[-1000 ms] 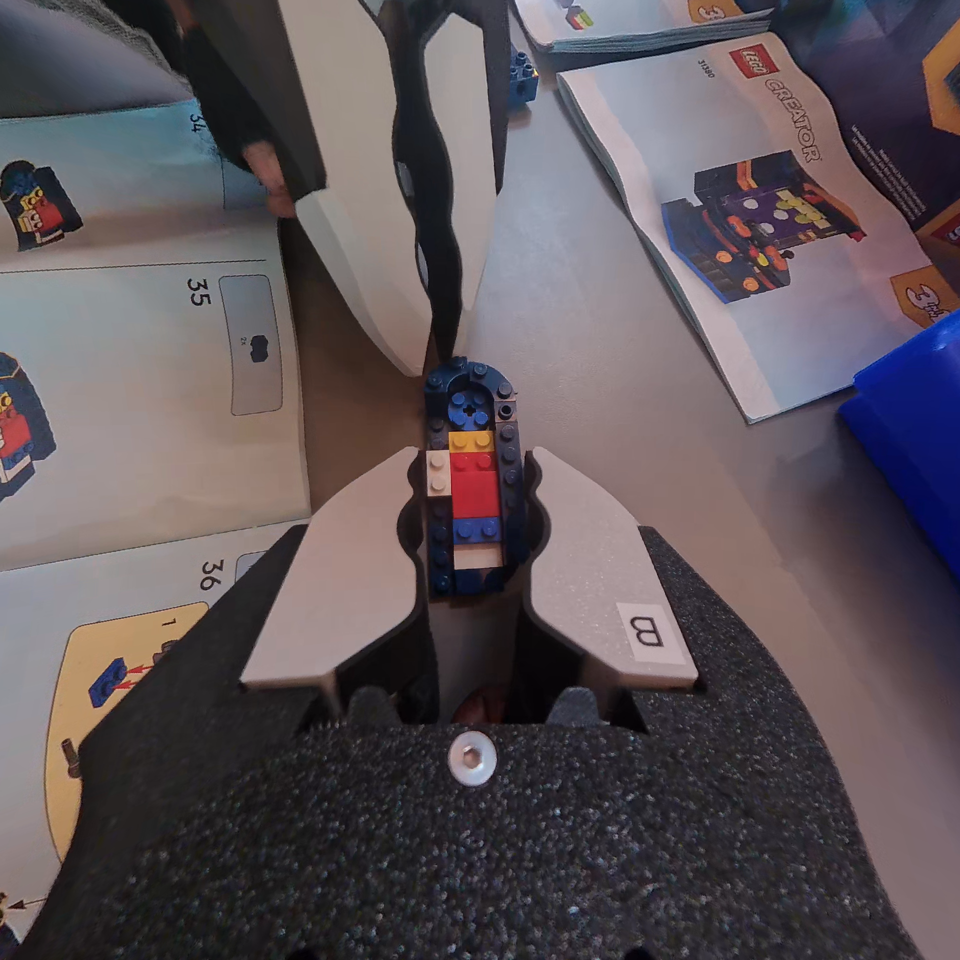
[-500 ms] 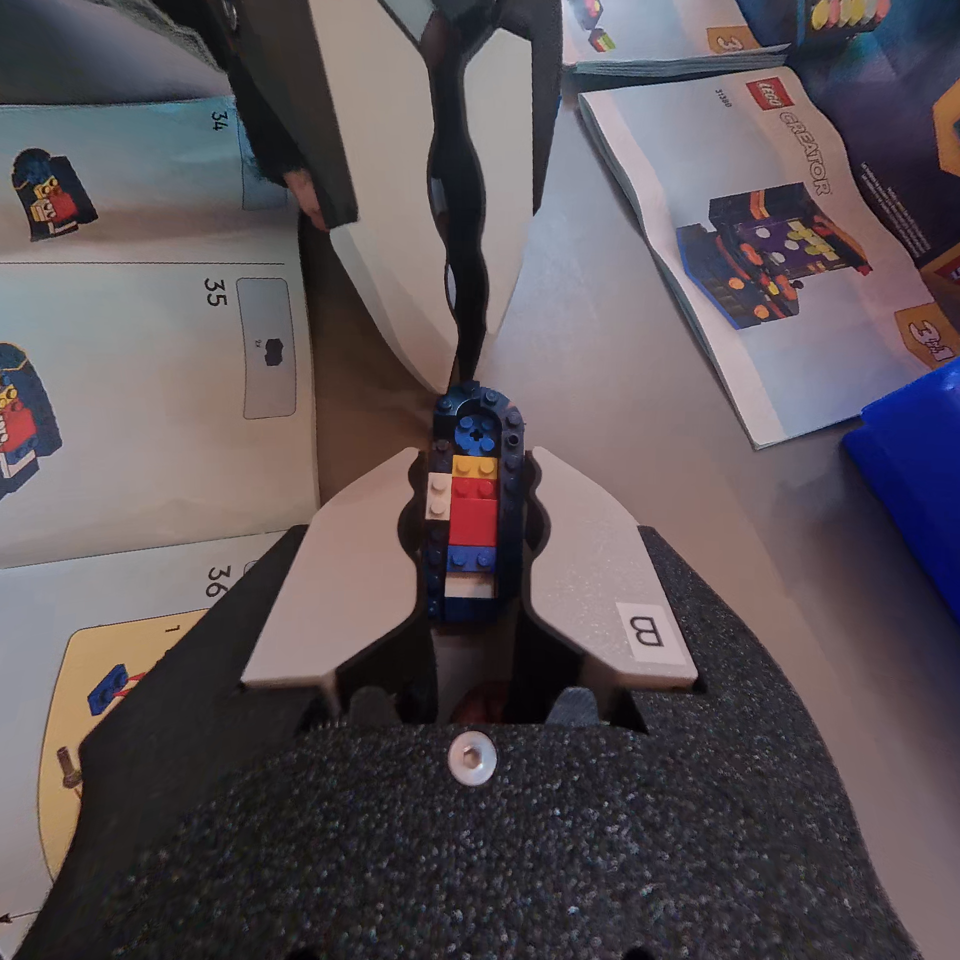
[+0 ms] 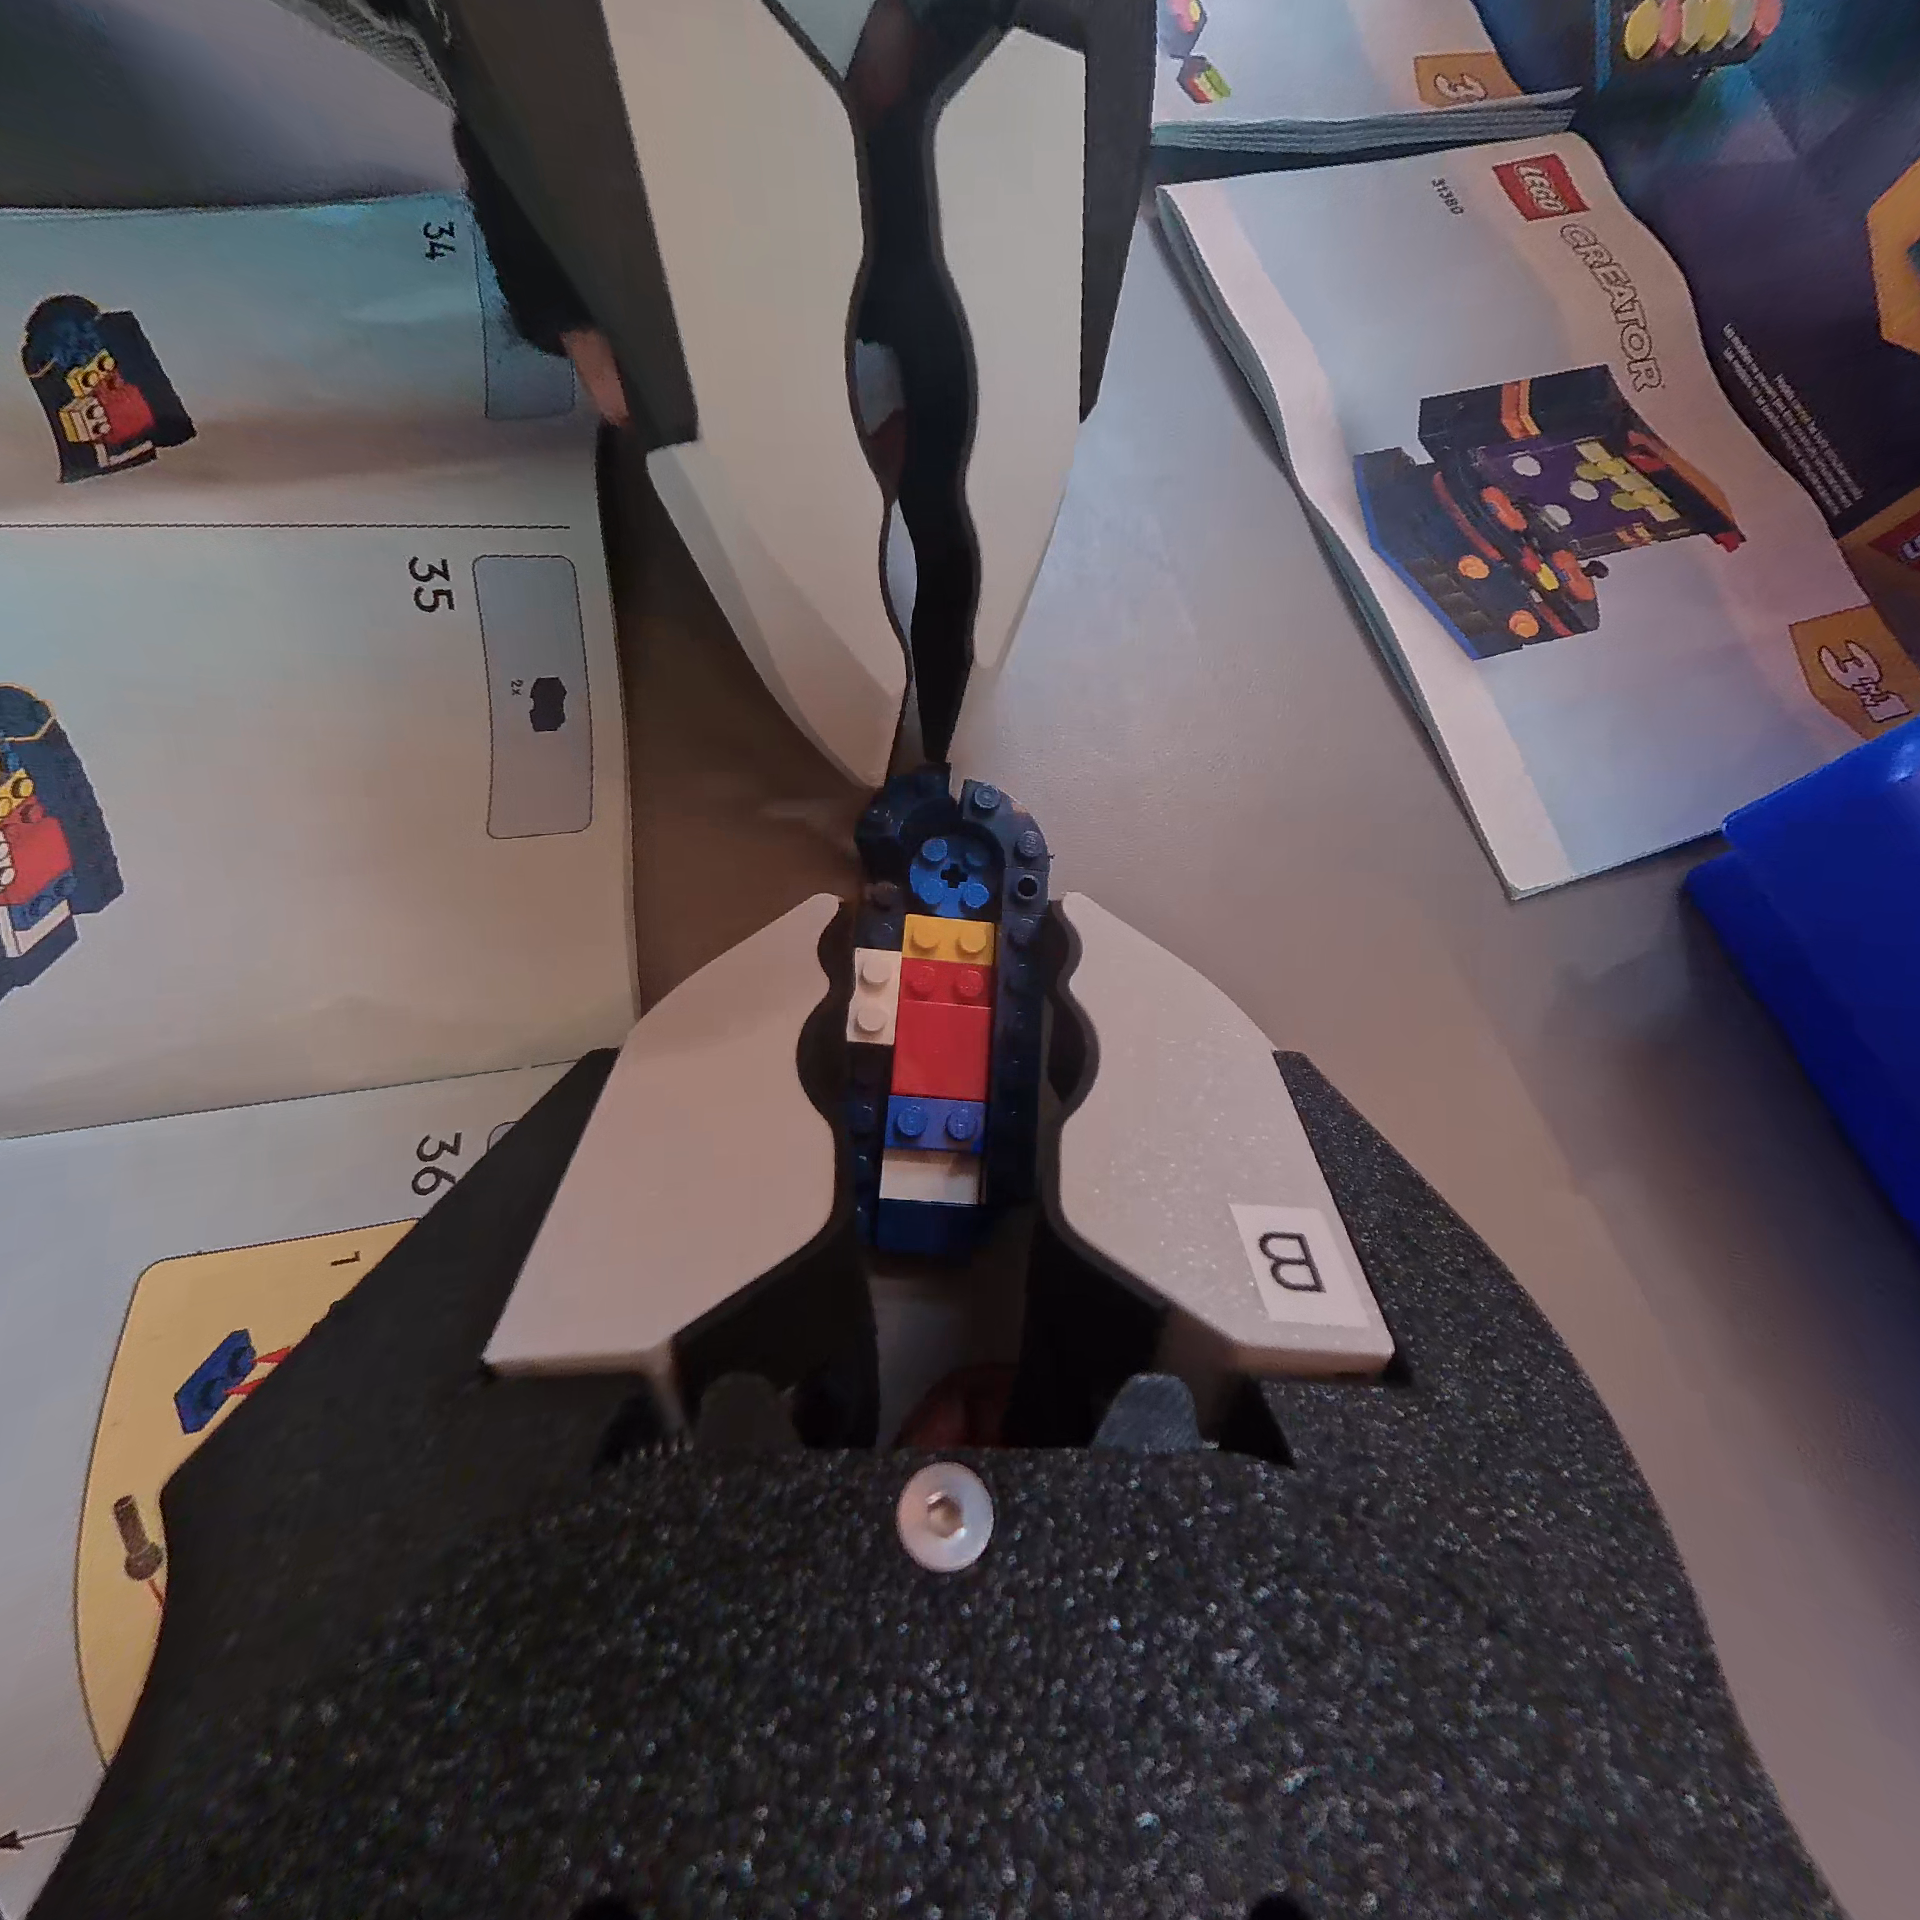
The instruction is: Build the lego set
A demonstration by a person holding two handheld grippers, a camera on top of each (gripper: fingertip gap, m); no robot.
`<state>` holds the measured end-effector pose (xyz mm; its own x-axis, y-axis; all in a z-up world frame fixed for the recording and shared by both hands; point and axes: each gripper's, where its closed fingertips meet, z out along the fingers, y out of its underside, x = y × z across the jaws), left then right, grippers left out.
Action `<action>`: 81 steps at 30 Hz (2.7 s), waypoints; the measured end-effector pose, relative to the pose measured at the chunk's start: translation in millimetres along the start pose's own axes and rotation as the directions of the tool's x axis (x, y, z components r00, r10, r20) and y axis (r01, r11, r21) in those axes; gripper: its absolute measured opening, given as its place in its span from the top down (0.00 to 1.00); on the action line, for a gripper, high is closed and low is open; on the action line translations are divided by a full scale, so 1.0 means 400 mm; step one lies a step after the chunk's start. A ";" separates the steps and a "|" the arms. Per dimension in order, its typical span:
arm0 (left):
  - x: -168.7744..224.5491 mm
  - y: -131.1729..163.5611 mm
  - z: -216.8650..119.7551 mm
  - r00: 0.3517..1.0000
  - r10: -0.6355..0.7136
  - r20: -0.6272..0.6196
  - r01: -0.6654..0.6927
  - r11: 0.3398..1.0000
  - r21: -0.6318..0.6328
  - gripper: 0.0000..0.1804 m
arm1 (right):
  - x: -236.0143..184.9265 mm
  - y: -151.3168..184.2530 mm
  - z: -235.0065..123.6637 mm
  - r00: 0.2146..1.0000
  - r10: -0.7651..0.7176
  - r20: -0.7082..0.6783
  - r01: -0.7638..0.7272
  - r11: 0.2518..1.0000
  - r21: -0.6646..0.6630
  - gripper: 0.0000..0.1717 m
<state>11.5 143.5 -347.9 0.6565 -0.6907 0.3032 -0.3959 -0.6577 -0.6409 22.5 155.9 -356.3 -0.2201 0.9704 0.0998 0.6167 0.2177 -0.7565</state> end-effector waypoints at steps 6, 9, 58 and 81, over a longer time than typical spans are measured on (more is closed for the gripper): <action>0.001 -0.009 0.000 0.999 0.032 0.029 -0.032 0.999 0.021 0.96 | 0.000 0.000 0.000 1.000 0.001 0.001 -0.001 1.000 0.000 0.79; -0.006 -0.004 0.002 0.998 0.031 0.052 -0.031 1.000 0.000 0.96 | 0.000 0.000 0.001 1.000 0.001 0.001 -0.001 1.000 0.000 0.79; -0.015 -0.015 0.009 0.908 0.362 0.208 -0.274 0.893 -0.357 0.99 | 0.005 0.004 0.000 0.999 0.032 -0.005 -0.032 0.999 -0.006 0.79; 0.025 -0.040 0.006 0.960 0.281 0.009 -0.281 0.956 0.084 0.81 | -0.004 0.003 -0.001 1.000 0.016 0.016 -0.016 1.000 -0.002 0.79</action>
<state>25.8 147.9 -336.3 0.5245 -0.8449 0.1049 -0.5091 -0.4099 -0.7569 23.8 154.7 -357.1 -0.2225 0.9718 0.0776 0.6216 0.2027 -0.7567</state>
